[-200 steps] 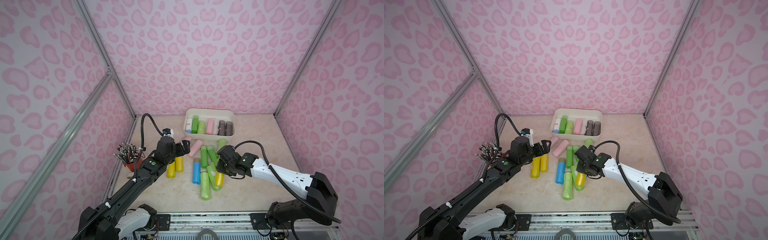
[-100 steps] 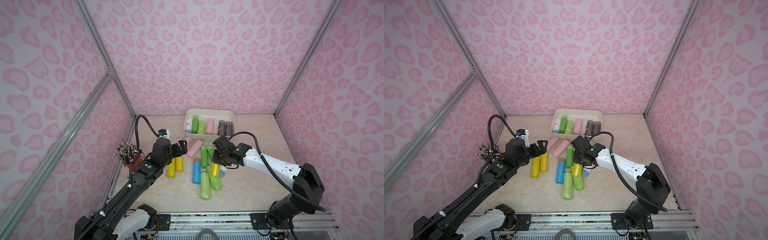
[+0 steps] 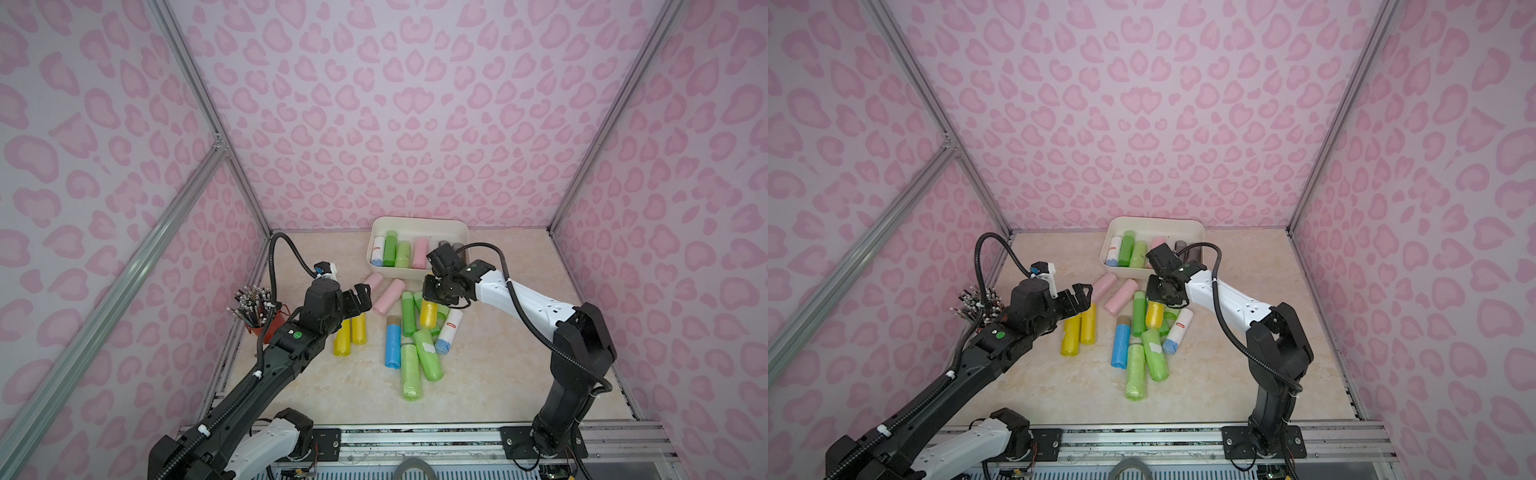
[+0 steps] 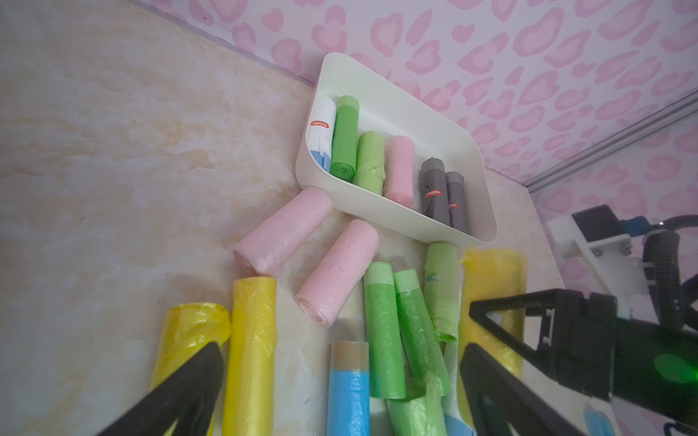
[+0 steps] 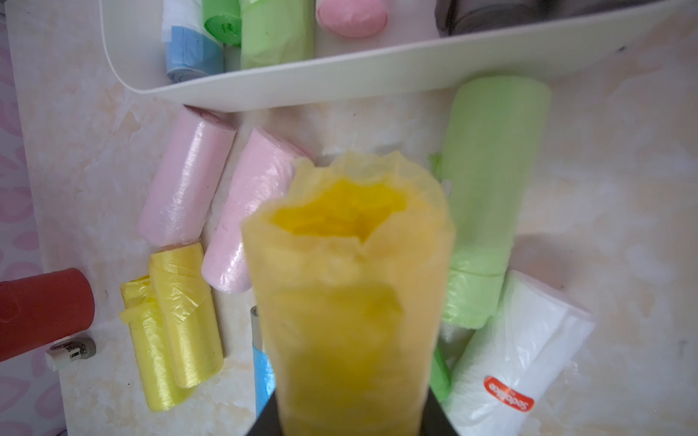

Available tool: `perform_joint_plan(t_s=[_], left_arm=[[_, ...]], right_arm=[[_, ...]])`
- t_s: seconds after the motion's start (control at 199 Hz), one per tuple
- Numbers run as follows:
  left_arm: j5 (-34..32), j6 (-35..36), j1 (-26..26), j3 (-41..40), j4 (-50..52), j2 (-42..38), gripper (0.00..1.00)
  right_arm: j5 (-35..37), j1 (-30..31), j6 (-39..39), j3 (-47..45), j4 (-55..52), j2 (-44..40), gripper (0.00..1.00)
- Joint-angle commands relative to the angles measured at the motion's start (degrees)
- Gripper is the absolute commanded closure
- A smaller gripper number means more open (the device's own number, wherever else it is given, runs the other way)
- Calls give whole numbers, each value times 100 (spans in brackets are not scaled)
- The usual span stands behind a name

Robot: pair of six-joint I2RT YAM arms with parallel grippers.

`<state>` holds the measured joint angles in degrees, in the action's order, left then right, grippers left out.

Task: Put the roll of trash bags into the storage box
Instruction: Place the roll of trash bags in the storage box.

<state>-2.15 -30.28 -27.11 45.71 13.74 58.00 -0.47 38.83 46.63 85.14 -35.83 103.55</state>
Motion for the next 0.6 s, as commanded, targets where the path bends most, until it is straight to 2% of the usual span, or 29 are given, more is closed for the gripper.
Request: perform_joint_plan(t_s=[0.0, 0.599], left_arm=[[-96, 17, 20, 102, -25, 34, 0], [-101, -47, 39, 249, 115, 216, 0]], right_arm=[[-73, -167, -444, 412, -136, 248, 79], [-207, -1094, -1143, 3525, -485, 2211, 82]])
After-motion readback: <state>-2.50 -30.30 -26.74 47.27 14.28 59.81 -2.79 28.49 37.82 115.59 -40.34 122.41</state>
